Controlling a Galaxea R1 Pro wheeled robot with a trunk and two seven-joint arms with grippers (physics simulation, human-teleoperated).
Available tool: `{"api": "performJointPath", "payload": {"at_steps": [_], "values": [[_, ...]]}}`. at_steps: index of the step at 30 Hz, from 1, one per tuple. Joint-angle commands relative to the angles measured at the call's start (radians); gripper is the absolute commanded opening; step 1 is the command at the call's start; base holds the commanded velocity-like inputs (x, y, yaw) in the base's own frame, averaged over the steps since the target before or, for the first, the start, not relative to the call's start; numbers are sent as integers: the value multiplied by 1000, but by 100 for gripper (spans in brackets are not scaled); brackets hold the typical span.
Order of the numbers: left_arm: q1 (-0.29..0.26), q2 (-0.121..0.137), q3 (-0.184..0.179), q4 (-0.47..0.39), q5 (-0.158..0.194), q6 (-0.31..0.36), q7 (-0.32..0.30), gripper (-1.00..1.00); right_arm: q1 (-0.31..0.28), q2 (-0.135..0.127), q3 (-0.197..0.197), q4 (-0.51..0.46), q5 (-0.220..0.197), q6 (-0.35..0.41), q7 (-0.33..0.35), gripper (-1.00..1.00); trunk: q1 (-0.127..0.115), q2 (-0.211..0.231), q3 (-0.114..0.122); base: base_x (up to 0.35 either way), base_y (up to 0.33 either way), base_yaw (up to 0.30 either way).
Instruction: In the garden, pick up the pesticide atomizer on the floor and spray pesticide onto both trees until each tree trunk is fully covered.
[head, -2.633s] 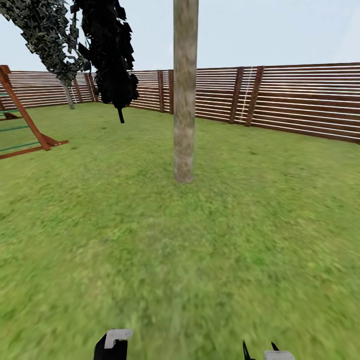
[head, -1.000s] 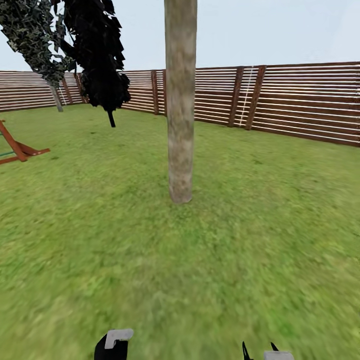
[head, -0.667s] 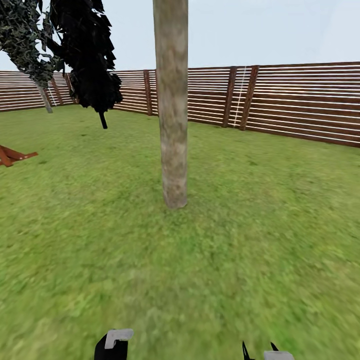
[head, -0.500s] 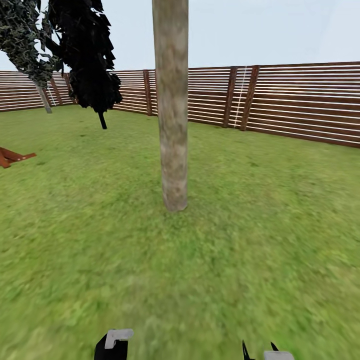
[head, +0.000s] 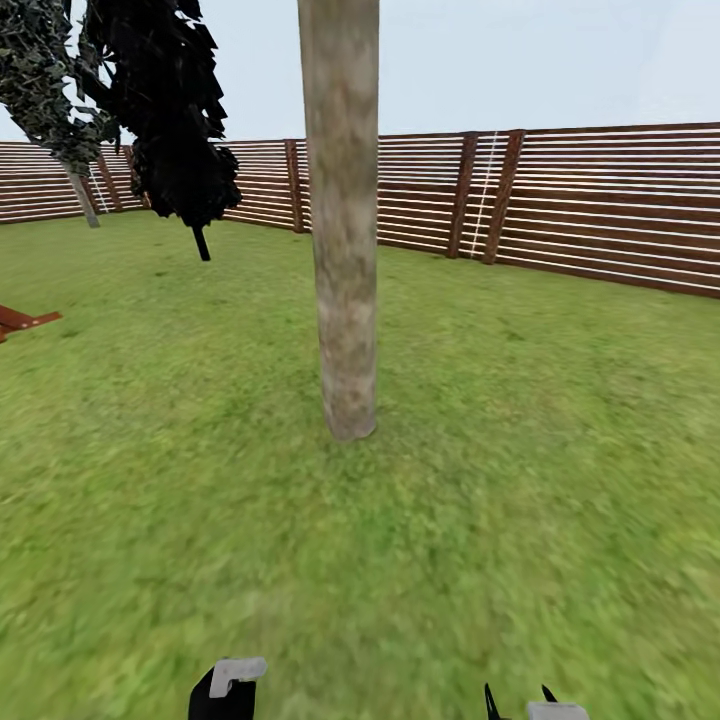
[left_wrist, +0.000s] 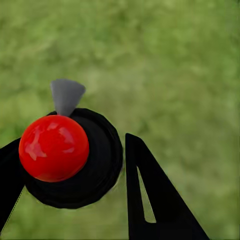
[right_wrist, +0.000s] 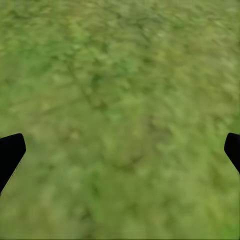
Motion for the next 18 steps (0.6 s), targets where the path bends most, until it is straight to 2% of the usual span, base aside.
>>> {"api": "performJointPath", "payload": {"at_steps": [1, 15, 18], "values": [[-1, -1, 5, 1, -11, -3, 4, -100, -1, 0, -8, 0, 9, -3, 1, 100, 0, 0, -1, 342, 0, 0], [-1, -1, 5, 1, -11, -3, 4, -100, -1, 0, -8, 0, 9, -3, 1, 100, 0, 0, -1, 342, 0, -1], [-1, -1, 5, 1, -12, -3, 4, -100, -1, 0, -8, 0, 9, -3, 1, 100, 0, 0, -1, 342, 0, -169]]}}
